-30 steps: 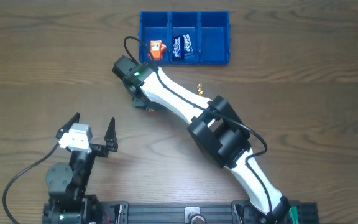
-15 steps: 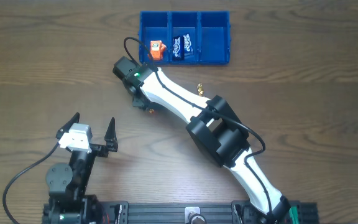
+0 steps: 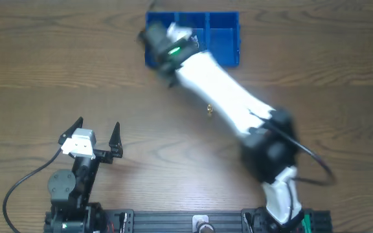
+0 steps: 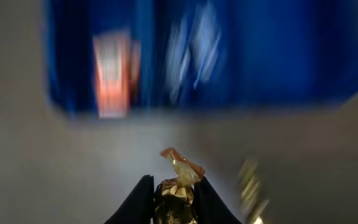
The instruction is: Sort Candies Into Trays
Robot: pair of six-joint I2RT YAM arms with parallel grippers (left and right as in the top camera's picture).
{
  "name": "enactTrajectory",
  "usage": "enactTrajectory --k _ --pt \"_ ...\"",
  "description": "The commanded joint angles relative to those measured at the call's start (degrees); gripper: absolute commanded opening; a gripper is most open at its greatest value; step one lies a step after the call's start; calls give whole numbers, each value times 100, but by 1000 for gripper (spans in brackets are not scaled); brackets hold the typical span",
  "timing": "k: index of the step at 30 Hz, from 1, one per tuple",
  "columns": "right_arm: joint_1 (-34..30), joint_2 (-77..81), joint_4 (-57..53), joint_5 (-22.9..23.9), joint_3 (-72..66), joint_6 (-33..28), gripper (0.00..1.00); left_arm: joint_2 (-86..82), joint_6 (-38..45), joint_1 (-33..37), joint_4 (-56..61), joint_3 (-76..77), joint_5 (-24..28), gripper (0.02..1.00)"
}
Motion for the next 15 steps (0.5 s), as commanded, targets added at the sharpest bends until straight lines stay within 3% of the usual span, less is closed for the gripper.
enactTrajectory --k 1,8,15 --pt "-946 -197 483 551 68 -1322 110 -22 81 -22 -173 -120 120 998" --pt "-1552 444 914 35 63 -1615 110 -22 81 -22 -173 -120 122 998" --pt "-1655 789 1128 35 63 -1633 110 -22 81 -22 -173 -120 120 998"
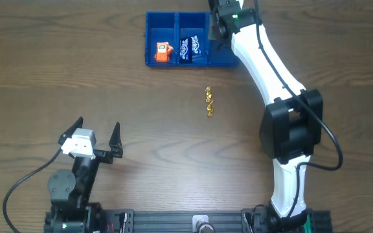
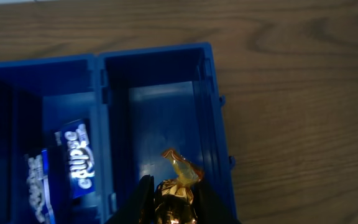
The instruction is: Sort Candies Into Trays
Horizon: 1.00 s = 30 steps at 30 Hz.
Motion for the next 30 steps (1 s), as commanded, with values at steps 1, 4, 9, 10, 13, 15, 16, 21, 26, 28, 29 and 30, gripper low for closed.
enactTrajectory --k 1,4,9,10,13,15,16,21,26,28,29,30 --pt "-44 48 68 11 -22 -96 110 -22 81 -22 -173 -120 122 1000" --pt "-44 181 66 11 -22 -94 110 -22 81 -22 -173 -120 120 998" --pt "-44 369 68 11 -22 -94 143 -22 81 -22 -173 -120 122 998" --pt "-44 369 90 11 -22 -96 176 -22 81 -22 -173 -120 122 998" --pt "-37 369 129 -90 -22 -96 518 -22 81 -22 -173 -120 120 998" --pt "-33 369 146 -192 -22 -96 726 -22 81 -22 -173 -120 120 998" --pt "-31 365 149 -199 -15 -96 921 -22 81 -22 -173 -120 120 998" --pt "44 -398 -319 -243 199 -94 1000 -22 81 -22 -173 -120 120 998" --pt "621 -1532 -1751 -245 142 249 1000 -22 81 -22 -173 -120 122 998" --pt "962 -1635 -2264 -310 -184 734 1000 -22 81 -22 -173 -120 120 998" --pt "1047 -1635 -2350 -472 -361 789 1000 -22 81 -22 -173 -120 120 998" --pt "1110 -1635 -2326 -680 -627 793 1000 -22 81 -22 -173 -120 122 998"
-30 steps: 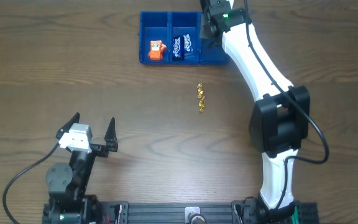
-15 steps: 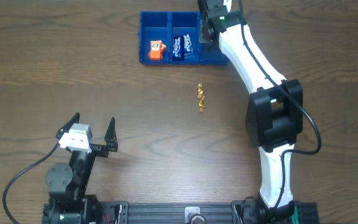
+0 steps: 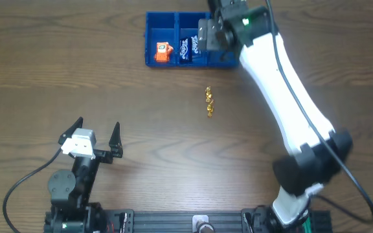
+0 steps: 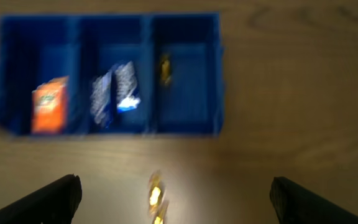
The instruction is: Sort Candies Into Trays
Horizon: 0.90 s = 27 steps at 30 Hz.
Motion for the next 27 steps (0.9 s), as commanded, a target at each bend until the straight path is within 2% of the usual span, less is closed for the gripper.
enactTrajectory --k 1,4,9,15,24,27 --pt "487 85 -81 -684 -1233 577 1000 -22 81 -22 -173 -120 120 998" --pt "555 87 638 -756 -2524 752 1000 -22 81 -22 -173 -120 122 998" --pt "546 87 1272 -929 -3668 767 998 -22 81 -22 -173 -120 120 998" --pt "525 111 1945 -931 -4135 745 952 -22 81 -22 -173 -120 122 998" --pt "385 520 2387 -1038 -4146 769 917 -22 81 -22 -173 -120 120 998" --pt "385 525 2437 -1038 -4146 772 855 -22 81 -22 -173 -120 120 998"
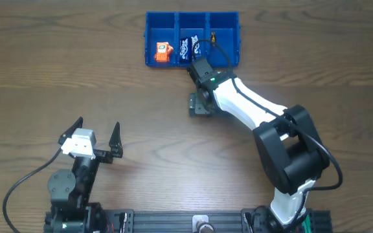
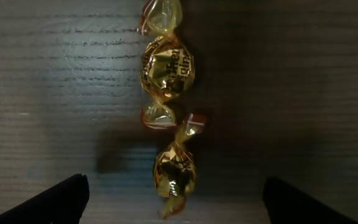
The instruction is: Sort Candies Into Trays
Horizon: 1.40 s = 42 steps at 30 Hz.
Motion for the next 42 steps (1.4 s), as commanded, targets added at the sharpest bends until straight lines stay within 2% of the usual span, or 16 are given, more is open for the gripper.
enactTrajectory --k 1,7,9,12,15,25,28,30,32,35,36,38,42 --pt "-28 85 79 4 -24 74 833 -22 81 -22 -175 -120 120 998" --pt "-74 304 269 7 -24 72 772 -22 81 -22 -175 -120 120 998" --pt "-74 304 313 7 -22 74 713 -22 81 -22 -175 -120 120 998" --pt "-74 304 315 7 -22 184 535 -22 81 -22 -175 -120 122 998" --pt "-74 304 293 7 -22 181 404 -22 81 -22 -175 -120 122 998" --pt "-74 302 197 31 -22 181 180 -22 81 -22 -175 -120 122 998" --pt "-136 0 -35 103 79 179 152 -22 81 -22 -175 -120 122 998" --pt "-282 -756 -393 595 400 166 148 -22 81 -22 -175 -120 122 998" --pt "-494 -1410 -415 1032 807 -177 141 -22 81 -22 -175 -120 122 998" --pt "-992 -1502 177 1069 1613 -946 137 -22 81 -22 -175 -120 120 998" --pt "-1126 -1311 841 1067 1757 -1340 134 -22 81 -22 -175 -120 122 998" --pt "-1158 -905 1650 1071 1757 -1705 134 -22 81 -22 -175 -120 120 998" --pt "-1161 -229 2142 1060 1757 -1753 134 -22 81 -22 -175 -120 120 998"
